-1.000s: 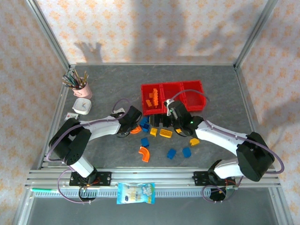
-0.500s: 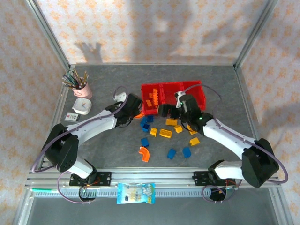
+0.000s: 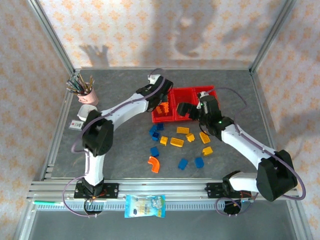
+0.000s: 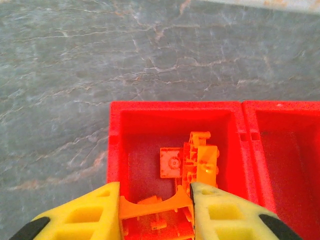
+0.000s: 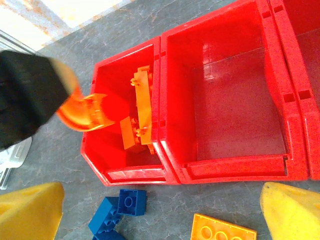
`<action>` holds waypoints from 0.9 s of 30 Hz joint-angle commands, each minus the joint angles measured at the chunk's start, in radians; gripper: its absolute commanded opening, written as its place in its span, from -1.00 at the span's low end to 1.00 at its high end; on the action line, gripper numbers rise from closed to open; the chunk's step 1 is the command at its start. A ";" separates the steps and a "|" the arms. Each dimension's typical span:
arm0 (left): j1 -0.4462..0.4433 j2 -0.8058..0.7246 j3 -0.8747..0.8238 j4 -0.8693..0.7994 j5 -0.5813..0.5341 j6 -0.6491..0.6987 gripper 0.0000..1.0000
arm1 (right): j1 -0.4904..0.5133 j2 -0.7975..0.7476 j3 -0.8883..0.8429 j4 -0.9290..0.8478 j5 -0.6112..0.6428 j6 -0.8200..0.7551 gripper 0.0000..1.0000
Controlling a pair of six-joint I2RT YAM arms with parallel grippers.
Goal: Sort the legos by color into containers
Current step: Place the lego in the container, then pick up the lego from the middle-left of the table.
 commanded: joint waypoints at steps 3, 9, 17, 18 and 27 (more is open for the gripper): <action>0.006 0.091 0.136 -0.114 -0.049 0.109 -0.16 | -0.004 -0.017 0.033 -0.013 0.017 0.002 0.99; 0.007 0.082 0.161 -0.131 -0.048 0.134 0.18 | -0.004 -0.008 0.047 -0.023 -0.024 -0.032 0.99; -0.026 -0.132 -0.032 -0.115 0.021 0.089 0.27 | 0.033 -0.002 0.067 -0.090 -0.036 -0.087 0.99; -0.034 -0.170 -0.064 -0.110 0.025 0.079 0.27 | 0.043 -0.005 0.065 -0.099 -0.029 -0.092 0.99; -0.138 -0.459 -0.448 -0.129 0.044 -0.133 0.32 | 0.129 -0.028 0.000 -0.146 -0.060 -0.078 0.99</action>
